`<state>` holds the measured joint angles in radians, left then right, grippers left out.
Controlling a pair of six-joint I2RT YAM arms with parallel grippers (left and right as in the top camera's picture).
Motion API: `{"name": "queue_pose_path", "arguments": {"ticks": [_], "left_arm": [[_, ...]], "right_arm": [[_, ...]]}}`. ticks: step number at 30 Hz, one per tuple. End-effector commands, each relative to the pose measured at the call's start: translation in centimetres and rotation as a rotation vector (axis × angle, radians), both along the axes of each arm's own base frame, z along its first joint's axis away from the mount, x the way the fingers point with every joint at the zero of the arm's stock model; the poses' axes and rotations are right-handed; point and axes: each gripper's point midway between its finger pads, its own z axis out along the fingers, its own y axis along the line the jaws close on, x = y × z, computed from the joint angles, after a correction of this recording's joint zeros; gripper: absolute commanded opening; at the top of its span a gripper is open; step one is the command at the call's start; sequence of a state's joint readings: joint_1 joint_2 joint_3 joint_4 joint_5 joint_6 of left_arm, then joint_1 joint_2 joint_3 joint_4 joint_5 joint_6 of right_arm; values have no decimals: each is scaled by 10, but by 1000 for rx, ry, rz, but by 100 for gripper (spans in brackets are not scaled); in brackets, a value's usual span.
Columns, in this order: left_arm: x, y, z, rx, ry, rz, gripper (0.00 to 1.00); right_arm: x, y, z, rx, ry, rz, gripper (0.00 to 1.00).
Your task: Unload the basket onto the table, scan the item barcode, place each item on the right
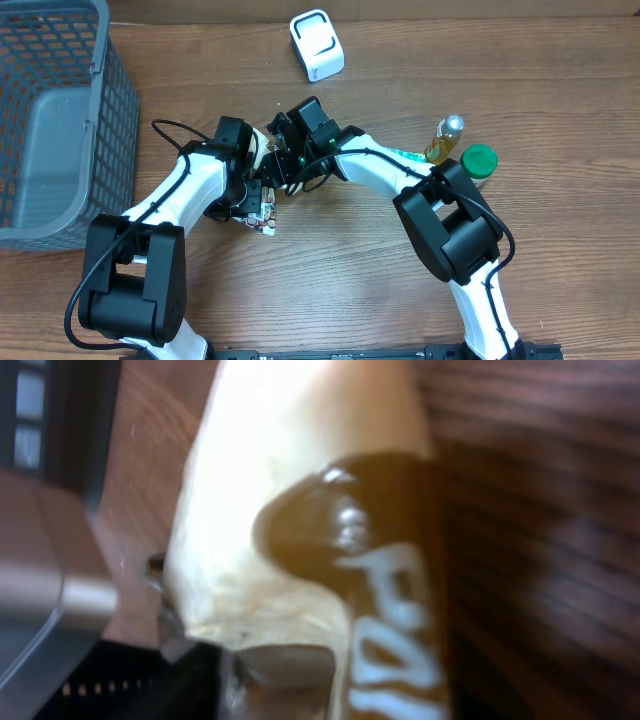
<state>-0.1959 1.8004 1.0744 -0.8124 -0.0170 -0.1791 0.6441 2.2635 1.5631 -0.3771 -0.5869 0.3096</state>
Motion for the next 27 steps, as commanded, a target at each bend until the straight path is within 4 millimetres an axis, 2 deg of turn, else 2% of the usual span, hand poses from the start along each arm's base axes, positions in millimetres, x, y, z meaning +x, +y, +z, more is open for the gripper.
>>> {"name": "queue_pose_path", "arguments": {"ticks": [1,8,14,17,20,21,27], "left_arm": [[-17,13,-29,63,83,-19,4],[-17,13,-29,62,83,-22,4],[-16,11,-27,49,84,-21,4],[-14,5,-20,17,78,-19,4],[-4,-1,-1,-17,29,-18,4],[8,-7,18,-47,-26,-17,4],[46,-12,90,-88,-242,4,4]], "right_arm": [[-12,9,-5,36,34,45,40],[-17,11,-1,64,58,64,26],[-12,1,14,76,22,89,8],[-11,-3,23,77,1,101,4],[-8,-9,32,70,-15,93,4],[-5,-15,36,56,-21,80,4],[0,-32,33,8,-12,53,4]]}}
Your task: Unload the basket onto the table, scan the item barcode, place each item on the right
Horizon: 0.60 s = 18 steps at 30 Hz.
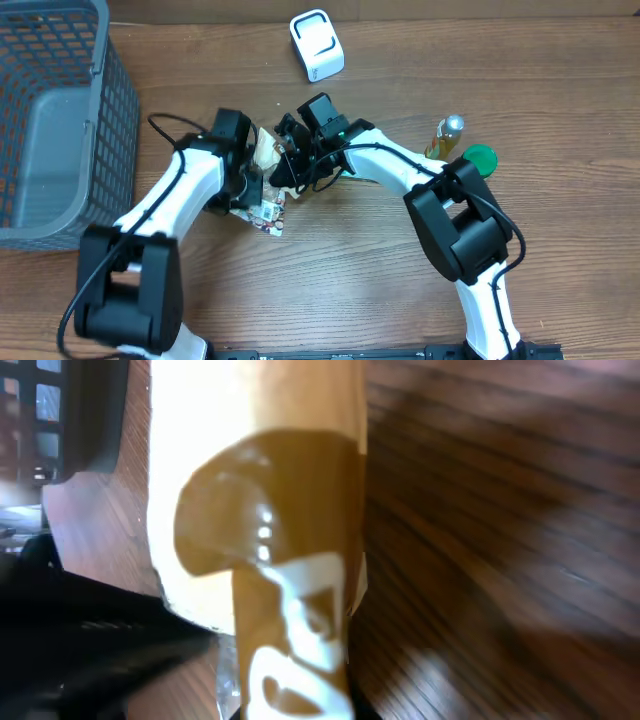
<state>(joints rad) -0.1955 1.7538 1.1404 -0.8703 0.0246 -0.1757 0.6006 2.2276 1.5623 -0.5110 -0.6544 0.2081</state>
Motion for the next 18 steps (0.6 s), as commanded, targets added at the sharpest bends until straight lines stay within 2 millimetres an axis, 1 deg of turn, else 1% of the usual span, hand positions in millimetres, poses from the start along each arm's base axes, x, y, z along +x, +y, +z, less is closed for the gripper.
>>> {"name": "queue_pose_path", "arguments": {"ticks": [1,2,4,6,8,10,12,13,14,15,18], "left_arm": [[39,1,70,-34,-223,34,4],[43,4,80,-28,-254,58,8],[51,15,95,-14,-302,115,18],[56,31,103,16,-338,184,22],[60,47,105,52,-356,225,36],[62,60,103,74,-357,256,43],[63,68,102,79,-353,276,52],[62,72,102,84,-353,284,61],[62,76,102,94,-352,293,74],[61,78,101,98,-350,297,100],[61,79,101,98,-346,302,100]], "right_arm": [[10,-11,22,11,-49,-12,4],[10,-14,22,6,-42,-17,4],[12,-22,21,-4,-29,-29,4],[13,-29,21,-13,-25,-28,4],[14,-35,20,-22,-24,-25,4],[15,-40,19,-28,-20,-25,4],[15,-43,18,-35,-12,-30,4],[15,-44,18,-36,-10,-32,4],[16,-45,18,-37,-10,-34,4],[16,-45,18,-37,-11,-35,4],[18,-48,15,-57,-18,-43,4]]}}
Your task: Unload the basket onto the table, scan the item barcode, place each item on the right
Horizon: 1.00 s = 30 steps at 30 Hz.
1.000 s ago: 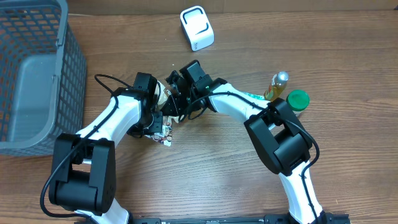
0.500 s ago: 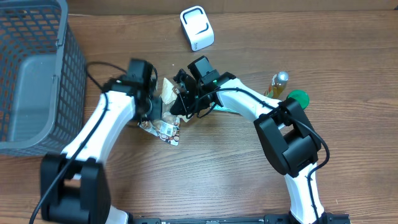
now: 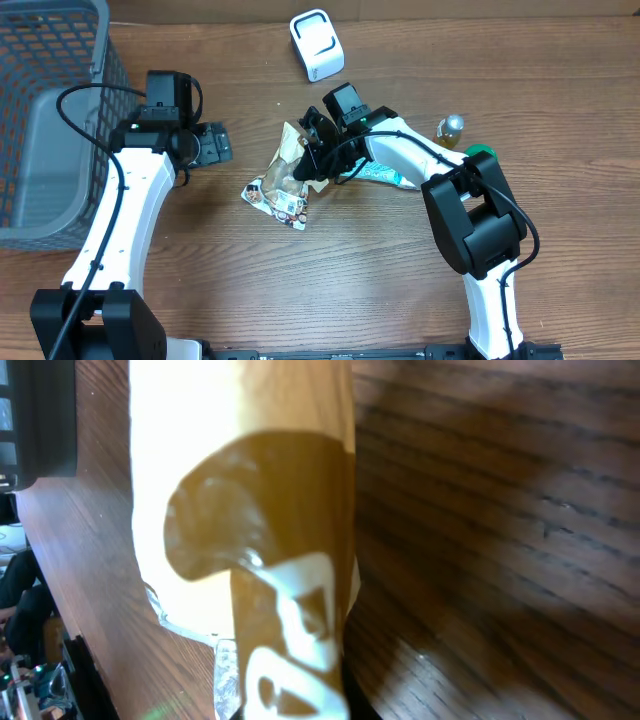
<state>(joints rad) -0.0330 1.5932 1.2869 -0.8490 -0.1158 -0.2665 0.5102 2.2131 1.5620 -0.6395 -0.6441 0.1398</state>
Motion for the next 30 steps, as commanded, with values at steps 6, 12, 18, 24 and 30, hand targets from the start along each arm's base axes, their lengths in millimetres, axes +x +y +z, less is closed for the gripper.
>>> {"name": "queue_pose_path", "arguments": {"ticks": [6,12,18,24,30], "left_arm": [[1,4,0,19,0,19,99],[1,4,0,19,0,19,99],[1,4,0,19,0,19,100],[1,4,0,19,0,19,100],[1,4,0,19,0,19,99]], "right_arm": [[4,-3,19,-3,-57,3,4],[9,-9,14,-46,-80,-15,4],[9,-9,14,-46,-80,-15,4],[8,-12,11,-67,-73,-19,4],[7,-14,10,-79,-71,-23,4]]}}
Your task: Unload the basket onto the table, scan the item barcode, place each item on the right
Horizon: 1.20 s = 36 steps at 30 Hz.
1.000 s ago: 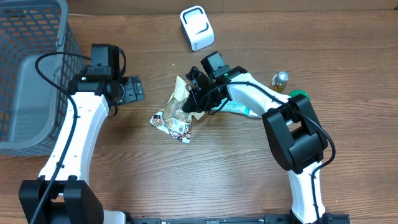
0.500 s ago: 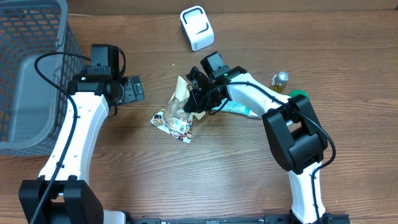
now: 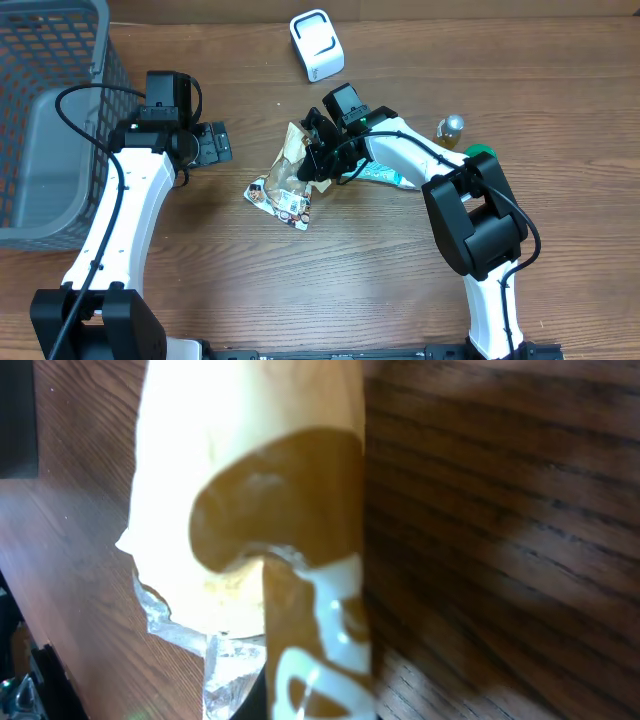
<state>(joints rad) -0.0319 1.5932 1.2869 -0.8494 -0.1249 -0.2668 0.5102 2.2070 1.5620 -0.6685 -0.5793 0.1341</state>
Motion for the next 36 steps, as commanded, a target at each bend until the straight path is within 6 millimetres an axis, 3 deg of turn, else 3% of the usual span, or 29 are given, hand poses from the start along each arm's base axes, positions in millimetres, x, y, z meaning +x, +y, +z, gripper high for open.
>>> {"name": "queue_pose_path", "arguments": {"ticks": [1,36], "left_arm": [[1,2,0,10,0,14,100],[1,2,0,11,0,14,100]], "right_arm": [[6,-5,15,-16,-57,-5,4],[1,-7,13,-28,-34,-5,4]]}}
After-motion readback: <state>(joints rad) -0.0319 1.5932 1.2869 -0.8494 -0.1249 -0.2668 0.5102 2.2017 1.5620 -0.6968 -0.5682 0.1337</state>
